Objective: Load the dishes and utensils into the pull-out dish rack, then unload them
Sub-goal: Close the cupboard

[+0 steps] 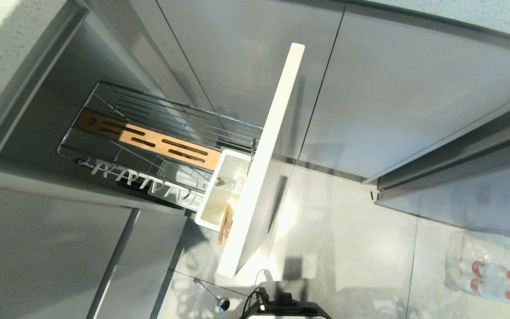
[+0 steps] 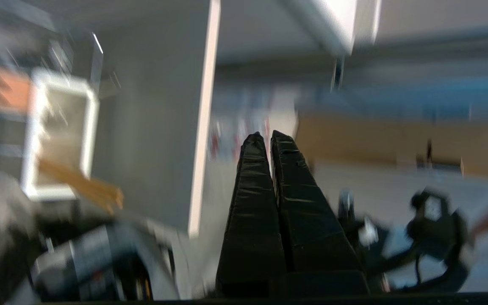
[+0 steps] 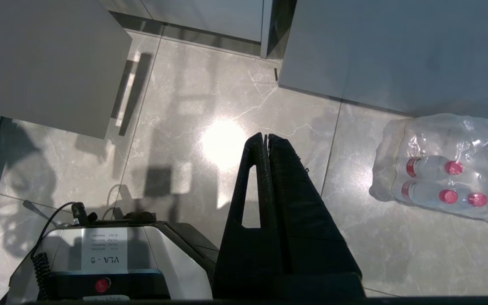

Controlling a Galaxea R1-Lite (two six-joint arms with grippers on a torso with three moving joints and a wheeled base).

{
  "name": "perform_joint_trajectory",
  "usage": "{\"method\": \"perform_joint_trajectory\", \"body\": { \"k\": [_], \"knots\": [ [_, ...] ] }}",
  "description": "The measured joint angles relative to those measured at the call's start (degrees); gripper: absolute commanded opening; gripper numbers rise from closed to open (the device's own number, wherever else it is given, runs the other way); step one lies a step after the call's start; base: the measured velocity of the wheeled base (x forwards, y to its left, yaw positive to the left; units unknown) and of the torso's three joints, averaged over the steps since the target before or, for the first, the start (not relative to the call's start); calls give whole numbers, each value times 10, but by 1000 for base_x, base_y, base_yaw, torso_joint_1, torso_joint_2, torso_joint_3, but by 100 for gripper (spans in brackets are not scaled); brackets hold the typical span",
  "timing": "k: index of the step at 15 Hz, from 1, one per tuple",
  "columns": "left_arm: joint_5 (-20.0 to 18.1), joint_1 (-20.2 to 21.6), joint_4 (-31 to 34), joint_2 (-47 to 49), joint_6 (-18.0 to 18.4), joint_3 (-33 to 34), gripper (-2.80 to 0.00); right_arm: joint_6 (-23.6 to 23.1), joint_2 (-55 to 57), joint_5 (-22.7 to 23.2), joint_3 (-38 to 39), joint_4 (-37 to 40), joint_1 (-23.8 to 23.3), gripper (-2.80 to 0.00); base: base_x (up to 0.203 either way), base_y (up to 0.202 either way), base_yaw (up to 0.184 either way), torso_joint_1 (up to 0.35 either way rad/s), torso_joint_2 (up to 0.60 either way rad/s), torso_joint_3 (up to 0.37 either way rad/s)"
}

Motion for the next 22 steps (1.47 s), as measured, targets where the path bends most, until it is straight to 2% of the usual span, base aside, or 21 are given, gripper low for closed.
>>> {"method": "perform_joint_trajectory", "body": {
  "k": [3,5,6,11,15,18,22],
  "knots": [
    [-74,-43,63,75,0,-15,-280,0,0,0,0,0,0,-280,0,0,0,0,0,0],
    [-126,-52,82,112,-1,-22,-280,0,0,0,0,0,0,-280,0,0,0,0,0,0],
    [-140,-54,92,128,2,-25,-280,0,0,0,0,0,0,-280,0,0,0,0,0,0],
    [-137,-97,99,199,30,-86,-280,0,0,0,0,0,0,-280,0,0,0,0,0,0],
    [-92,-133,115,259,65,-115,-280,0,0,0,0,0,0,-280,0,0,0,0,0,0],
    [-2,-167,151,298,68,-141,-280,0,0,0,0,0,0,-280,0,0,0,0,0,0],
    [127,-199,156,328,66,-146,-280,0,0,0,0,0,0,-280,0,0,0,0,0,0]
  ]
}}
